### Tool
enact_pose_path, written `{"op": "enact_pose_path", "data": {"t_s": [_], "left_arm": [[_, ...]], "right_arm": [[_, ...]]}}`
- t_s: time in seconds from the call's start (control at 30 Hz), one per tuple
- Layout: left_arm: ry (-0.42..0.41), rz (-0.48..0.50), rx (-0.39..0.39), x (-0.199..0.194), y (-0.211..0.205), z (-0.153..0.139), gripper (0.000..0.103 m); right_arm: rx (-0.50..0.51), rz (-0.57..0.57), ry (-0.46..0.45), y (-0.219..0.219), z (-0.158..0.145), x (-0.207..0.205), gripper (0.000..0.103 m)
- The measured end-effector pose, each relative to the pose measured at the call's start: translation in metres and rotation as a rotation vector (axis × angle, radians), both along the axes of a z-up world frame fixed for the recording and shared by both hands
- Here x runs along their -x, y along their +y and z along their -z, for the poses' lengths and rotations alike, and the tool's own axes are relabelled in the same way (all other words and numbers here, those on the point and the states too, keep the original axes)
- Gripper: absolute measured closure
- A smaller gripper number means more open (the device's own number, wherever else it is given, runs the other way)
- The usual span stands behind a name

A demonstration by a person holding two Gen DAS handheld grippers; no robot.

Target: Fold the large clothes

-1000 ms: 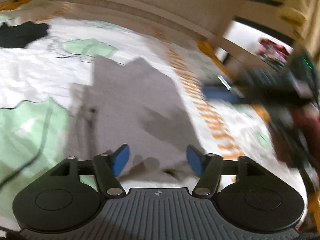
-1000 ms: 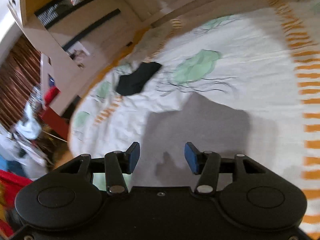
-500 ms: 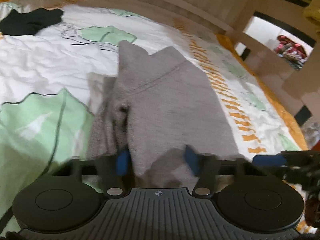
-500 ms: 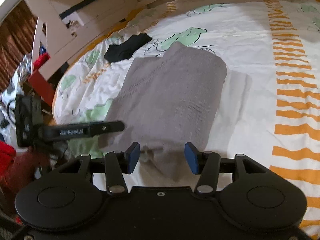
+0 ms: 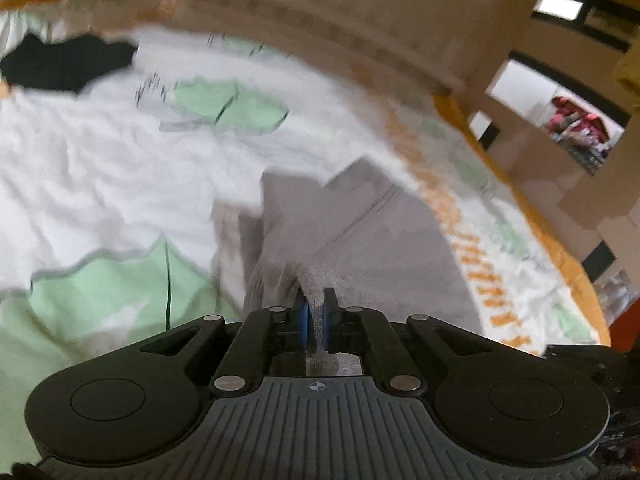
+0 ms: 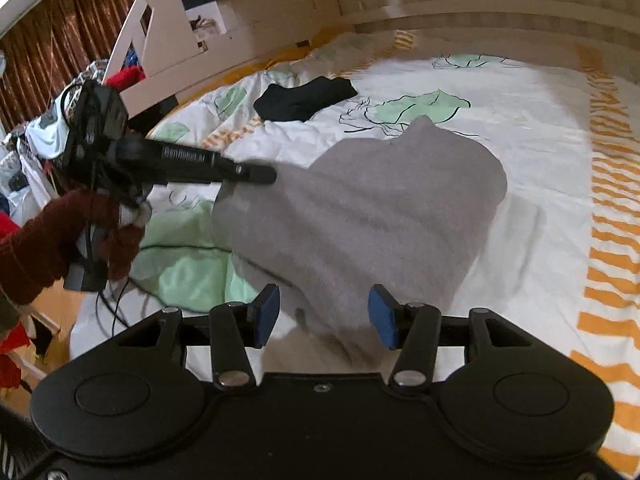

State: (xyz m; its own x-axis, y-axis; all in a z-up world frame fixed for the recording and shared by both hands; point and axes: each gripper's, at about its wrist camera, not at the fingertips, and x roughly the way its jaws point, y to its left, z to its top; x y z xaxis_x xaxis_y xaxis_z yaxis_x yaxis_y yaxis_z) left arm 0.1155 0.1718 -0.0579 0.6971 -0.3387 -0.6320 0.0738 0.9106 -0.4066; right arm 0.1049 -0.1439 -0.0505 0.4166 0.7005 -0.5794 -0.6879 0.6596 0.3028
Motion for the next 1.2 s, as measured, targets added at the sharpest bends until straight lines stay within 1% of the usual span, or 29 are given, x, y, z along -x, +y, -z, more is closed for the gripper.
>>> {"op": "enact_pose_path", "data": {"t_s": [0.07, 0.13, 0.17, 0.23, 0.3, 0.4, 0.47, 0.5, 0.53, 0.57, 0.6, 0.63, 0.7, 0.73, 0.77, 0.8, 0.87, 0.9, 0.93, 1.0, 1.07, 1.1, 1.13, 1.2], "left_arm": [[0.046, -0.002, -0.006, -0.002, 0.002, 0.013, 0.096], [0.088, -0.011, 0.005, -0.005, 0.007, 0.022, 0.096], [0.098, -0.017, 0.02, -0.006, 0.011, 0.024, 0.096], [0.098, -0.021, 0.03, -0.006, 0.015, 0.023, 0.095], [0.093, -0.016, 0.018, -0.007, 0.014, 0.022, 0.095], [0.091, -0.015, 0.004, -0.007, 0.011, 0.021, 0.095], [0.087, -0.019, 0.006, -0.006, 0.012, 0.02, 0.094], [0.088, -0.021, 0.008, -0.006, 0.012, 0.021, 0.094], [0.088, -0.023, 0.01, -0.007, 0.012, 0.021, 0.094], [0.088, -0.025, 0.013, -0.007, 0.013, 0.021, 0.093], [0.089, -0.026, 0.016, -0.007, 0.014, 0.022, 0.093], [0.089, -0.029, 0.018, -0.008, 0.014, 0.022, 0.093], [0.091, -0.041, 0.016, -0.008, 0.015, 0.023, 0.093], [0.094, -0.054, 0.011, -0.009, 0.016, 0.025, 0.092], [0.098, -0.067, 0.009, -0.009, 0.017, 0.026, 0.09], [0.104, -0.08, 0.009, -0.01, 0.019, 0.026, 0.082], [0.105, -0.107, -0.002, -0.009, 0.021, 0.022, 0.077], [0.086, -0.118, -0.013, -0.006, 0.02, 0.016, 0.077], [0.046, -0.13, -0.04, -0.001, 0.016, 0.008, 0.078], [-0.056, -0.123, -0.118, 0.005, 0.005, -0.012, 0.076], [-0.123, -0.085, -0.144, 0.002, -0.008, -0.026, 0.069], [-0.136, -0.057, -0.145, -0.003, -0.015, -0.028, 0.06], [-0.14, -0.031, -0.146, -0.011, -0.023, -0.029, 0.057], [-0.144, -0.005, -0.159, -0.028, -0.035, -0.022, 0.057]], "right_arm": [[0.001, -0.021, 0.056, 0.01, 0.017, -0.008, 0.045], [0.028, -0.057, 0.141, 0.021, 0.039, -0.014, 0.045], [0.008, -0.065, 0.176, 0.024, 0.049, -0.016, 0.045], [-0.026, -0.062, 0.206, 0.024, 0.053, -0.018, 0.045], [-0.042, -0.073, 0.181, 0.02, 0.04, -0.017, 0.045], [-0.075, -0.073, 0.101, 0.007, 0.017, -0.014, 0.045], [-0.083, -0.038, 0.031, 0.0, 0.004, -0.018, 0.045], [-0.072, -0.012, -0.012, -0.002, -0.002, -0.022, 0.045], [-0.049, 0.004, -0.04, -0.002, -0.004, -0.027, 0.052], [-0.027, 0.014, -0.056, 0.001, -0.005, -0.033, 0.064], [0.0, 0.028, -0.079, 0.007, -0.003, -0.041, 0.068], [0.023, 0.036, -0.099, 0.014, 0.001, -0.047, 0.07], [0.089, 0.032, -0.111, 0.034, 0.019, -0.06, 0.072], [0.099, 0.026, -0.103, 0.044, 0.027, -0.066, 0.072], [0.084, 0.023, -0.102, 0.053, 0.034, -0.07, 0.072], [0.066, 0.016, -0.1, 0.058, 0.037, -0.073, 0.072], [0.081, 0.02, -0.116, 0.073, 0.036, -0.078, 0.072], [0.083, 0.017, -0.119, 0.075, 0.036, -0.078, 0.072], [0.081, 0.013, -0.115, 0.077, 0.035, -0.079, 0.072], [0.076, 0.008, -0.112, 0.075, 0.036, -0.078, 0.072], [0.055, 0.011, -0.096, 0.069, 0.038, -0.079, 0.072], [0.042, 0.016, -0.088, 0.066, 0.038, -0.08, 0.072], [0.035, 0.018, -0.085, 0.065, 0.038, -0.079, 0.072], [0.04, 0.018, -0.091, 0.068, 0.038, -0.079, 0.072]]}}
